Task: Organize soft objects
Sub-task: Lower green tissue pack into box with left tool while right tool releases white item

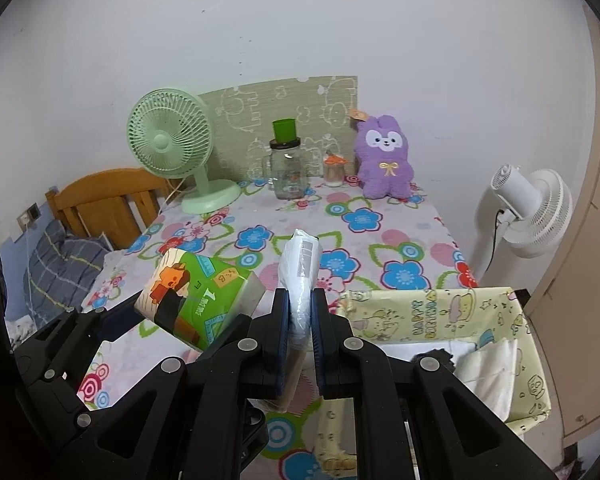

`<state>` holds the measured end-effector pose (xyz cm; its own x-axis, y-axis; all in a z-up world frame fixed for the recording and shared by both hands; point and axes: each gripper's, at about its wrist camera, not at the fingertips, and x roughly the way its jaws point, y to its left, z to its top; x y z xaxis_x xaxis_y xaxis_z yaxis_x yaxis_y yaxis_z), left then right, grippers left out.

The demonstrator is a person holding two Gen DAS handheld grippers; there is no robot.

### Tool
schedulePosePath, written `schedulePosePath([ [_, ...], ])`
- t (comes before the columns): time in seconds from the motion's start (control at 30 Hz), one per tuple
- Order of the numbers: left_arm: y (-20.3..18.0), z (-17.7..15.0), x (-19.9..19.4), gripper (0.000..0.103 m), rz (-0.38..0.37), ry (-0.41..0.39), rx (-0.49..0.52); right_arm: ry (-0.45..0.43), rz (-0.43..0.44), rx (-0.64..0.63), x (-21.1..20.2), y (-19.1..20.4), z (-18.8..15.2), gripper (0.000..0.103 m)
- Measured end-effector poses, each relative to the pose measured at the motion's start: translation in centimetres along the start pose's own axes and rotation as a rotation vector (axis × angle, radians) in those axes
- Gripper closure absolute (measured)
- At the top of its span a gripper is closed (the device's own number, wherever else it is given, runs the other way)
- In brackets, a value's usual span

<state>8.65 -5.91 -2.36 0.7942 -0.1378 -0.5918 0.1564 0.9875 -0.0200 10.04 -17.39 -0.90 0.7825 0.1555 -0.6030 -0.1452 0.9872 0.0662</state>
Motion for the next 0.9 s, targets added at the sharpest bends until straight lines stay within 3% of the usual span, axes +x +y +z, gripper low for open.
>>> schedulePosePath([
  [0.9, -6.5, 0.7, 1.6, 0.031, -0.088, -0.006, 0.080, -0.019, -0.113, 0.057, -1.0, -6.7, -0.3, 0.089],
])
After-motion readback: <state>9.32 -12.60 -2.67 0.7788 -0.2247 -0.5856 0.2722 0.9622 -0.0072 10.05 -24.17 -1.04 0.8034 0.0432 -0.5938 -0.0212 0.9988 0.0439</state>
